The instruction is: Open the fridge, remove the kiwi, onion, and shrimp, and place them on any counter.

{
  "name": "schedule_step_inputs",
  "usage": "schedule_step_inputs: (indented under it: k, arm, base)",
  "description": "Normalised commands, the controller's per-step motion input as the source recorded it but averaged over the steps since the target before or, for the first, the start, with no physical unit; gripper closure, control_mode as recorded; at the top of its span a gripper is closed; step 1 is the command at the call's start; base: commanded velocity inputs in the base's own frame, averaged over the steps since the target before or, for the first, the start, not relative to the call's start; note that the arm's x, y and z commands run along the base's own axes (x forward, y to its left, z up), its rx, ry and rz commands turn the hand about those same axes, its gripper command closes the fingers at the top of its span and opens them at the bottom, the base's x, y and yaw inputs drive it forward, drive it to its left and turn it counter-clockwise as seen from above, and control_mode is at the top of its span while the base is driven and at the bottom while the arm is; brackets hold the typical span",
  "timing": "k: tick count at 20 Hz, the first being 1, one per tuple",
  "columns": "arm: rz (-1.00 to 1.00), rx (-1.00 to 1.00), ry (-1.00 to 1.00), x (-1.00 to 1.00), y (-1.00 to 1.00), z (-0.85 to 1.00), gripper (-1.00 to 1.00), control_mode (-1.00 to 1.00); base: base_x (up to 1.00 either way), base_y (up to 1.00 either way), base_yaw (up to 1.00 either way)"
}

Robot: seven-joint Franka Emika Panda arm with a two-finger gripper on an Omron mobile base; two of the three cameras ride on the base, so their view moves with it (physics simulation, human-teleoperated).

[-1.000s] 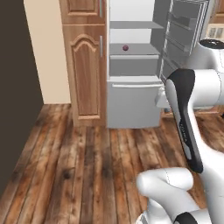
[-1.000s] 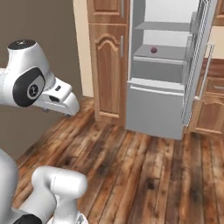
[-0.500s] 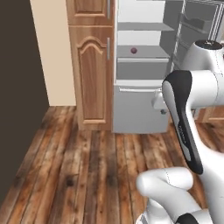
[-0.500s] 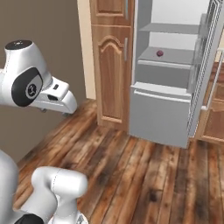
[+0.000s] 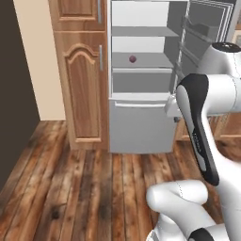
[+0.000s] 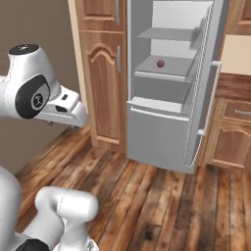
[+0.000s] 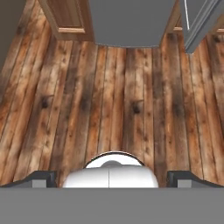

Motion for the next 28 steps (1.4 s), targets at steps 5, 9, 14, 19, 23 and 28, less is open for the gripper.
schedule_step_inputs:
  k: [5, 9, 14, 19, 23, 28]
  arm:
    - [0.0, 0.0, 0.0, 0.0, 0.0, 0.0, -1.0, 1.0]
    - [0.0, 0.0, 0.0, 0.0, 0.0, 0.0, -1.0, 1.0]
    - [0.0, 0.0, 0.0, 0.0, 0.0, 0.0, -1.0, 1.0]
    - [0.0, 0.0, 0.0, 0.0, 0.0, 0.0, -1.0, 1.0]
    - [0.0, 0.0, 0.0, 0.0, 0.0, 0.0, -1.0, 1.0]
    - [0.0, 0.0, 0.0, 0.0, 0.0, 0.0, -1.0, 1.0]
  base:
    - [0.3, -0.03, 0.0]
    - [0.3, -0.04, 0.0]
    - [0.32, -0.22, -0.03]
    - [0.38, -0.04, -0.12]
    - [0.34, 0.0, -0.17]
    - [0.38, 0.0, -0.18]
